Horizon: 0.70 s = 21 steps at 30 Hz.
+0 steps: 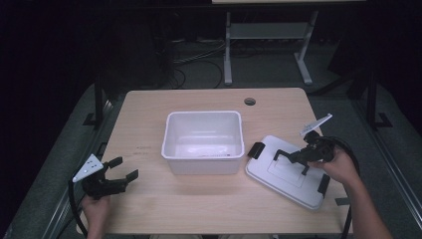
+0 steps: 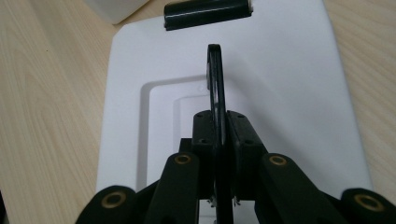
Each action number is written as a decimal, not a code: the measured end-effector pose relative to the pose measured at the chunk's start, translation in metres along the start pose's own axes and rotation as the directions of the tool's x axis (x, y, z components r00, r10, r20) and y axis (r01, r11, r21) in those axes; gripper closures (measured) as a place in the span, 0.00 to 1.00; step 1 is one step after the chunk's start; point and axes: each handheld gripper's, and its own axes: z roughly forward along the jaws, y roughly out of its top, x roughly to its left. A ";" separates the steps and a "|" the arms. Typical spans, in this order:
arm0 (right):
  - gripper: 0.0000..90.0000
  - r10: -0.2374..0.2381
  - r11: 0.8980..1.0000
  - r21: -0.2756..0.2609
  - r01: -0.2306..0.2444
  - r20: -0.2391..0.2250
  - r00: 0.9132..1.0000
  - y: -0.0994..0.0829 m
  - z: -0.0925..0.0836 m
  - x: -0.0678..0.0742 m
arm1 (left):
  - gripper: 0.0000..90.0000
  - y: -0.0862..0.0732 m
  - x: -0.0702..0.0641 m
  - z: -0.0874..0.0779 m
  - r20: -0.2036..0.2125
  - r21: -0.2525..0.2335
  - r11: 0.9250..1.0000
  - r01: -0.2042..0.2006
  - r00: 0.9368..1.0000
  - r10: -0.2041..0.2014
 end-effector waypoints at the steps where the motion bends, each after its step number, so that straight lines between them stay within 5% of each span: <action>1: 0.91 -0.001 1.000 -0.001 0.001 0.001 1.000 0.000 0.000 0.000 | 0.16 0.000 0.000 0.000 -0.001 0.001 1.000 -0.001 1.000 0.001; 21: 0.93 -0.014 1.000 -0.008 0.014 -0.003 1.000 -0.001 0.000 0.003 | 0.16 0.000 0.000 0.000 -0.003 0.001 1.000 -0.003 1.000 0.003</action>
